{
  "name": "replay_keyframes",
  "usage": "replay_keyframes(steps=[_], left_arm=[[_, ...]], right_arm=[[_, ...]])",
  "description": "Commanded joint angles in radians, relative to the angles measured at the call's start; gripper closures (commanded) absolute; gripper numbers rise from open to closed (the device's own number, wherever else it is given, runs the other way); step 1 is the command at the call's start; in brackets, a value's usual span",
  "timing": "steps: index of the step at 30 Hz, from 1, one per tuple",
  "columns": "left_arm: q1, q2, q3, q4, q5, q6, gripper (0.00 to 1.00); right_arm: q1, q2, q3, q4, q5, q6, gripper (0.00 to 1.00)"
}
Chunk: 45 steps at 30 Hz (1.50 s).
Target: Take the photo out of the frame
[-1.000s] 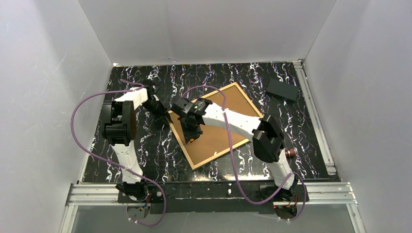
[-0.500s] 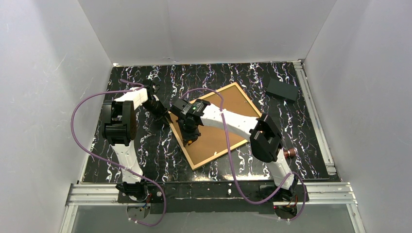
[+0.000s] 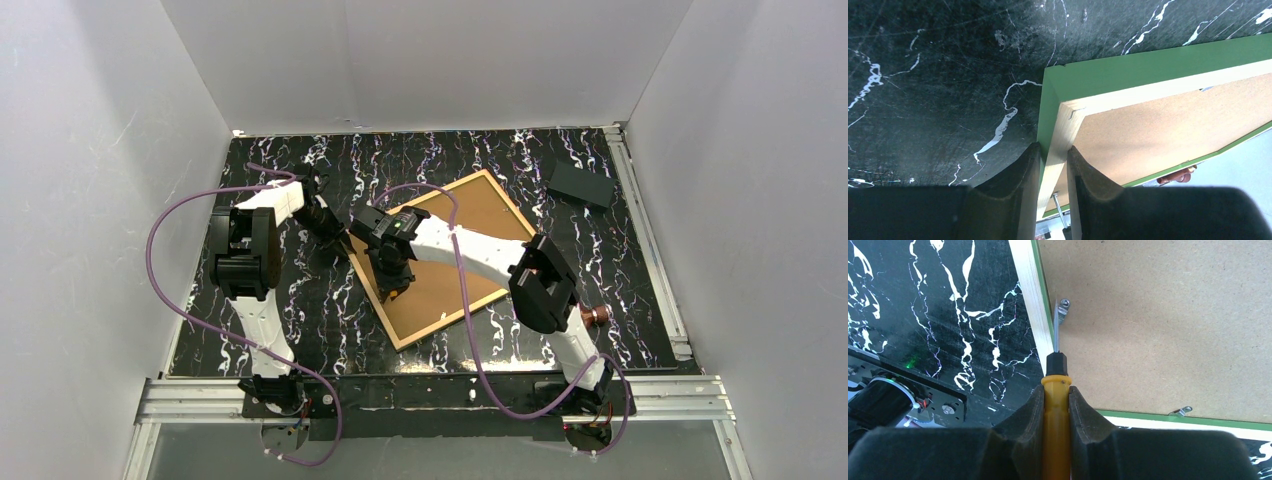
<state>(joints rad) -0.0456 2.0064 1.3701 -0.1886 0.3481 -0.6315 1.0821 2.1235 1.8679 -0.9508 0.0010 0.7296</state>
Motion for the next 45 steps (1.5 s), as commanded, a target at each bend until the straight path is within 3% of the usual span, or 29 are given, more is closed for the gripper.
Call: replay_keyframes(steps=[1, 8, 18, 38, 45], left_arm=[[0.022, 0.050, -0.014, -0.087, -0.133, 0.003, 1.00], [0.021, 0.049, -0.015, -0.088, -0.133, 0.003, 1.00], [0.021, 0.051, -0.013, -0.089, -0.136, 0.004, 1.00], [0.021, 0.056, -0.011, -0.095, -0.147, 0.011, 1.00], [0.021, 0.063, 0.014, -0.137, -0.153, -0.005, 1.00]], right_arm=[[0.010, 0.003, -0.002, -0.008, 0.006, -0.003, 0.99], [0.019, -0.011, -0.040, 0.011, -0.036, 0.000, 0.99], [0.038, -0.023, -0.053, -0.063, 0.056, 0.015, 0.99], [0.042, -0.086, -0.129, -0.052, 0.069, 0.027, 0.99], [0.063, -0.218, -0.171, -0.003, 0.068, 0.016, 0.99]])
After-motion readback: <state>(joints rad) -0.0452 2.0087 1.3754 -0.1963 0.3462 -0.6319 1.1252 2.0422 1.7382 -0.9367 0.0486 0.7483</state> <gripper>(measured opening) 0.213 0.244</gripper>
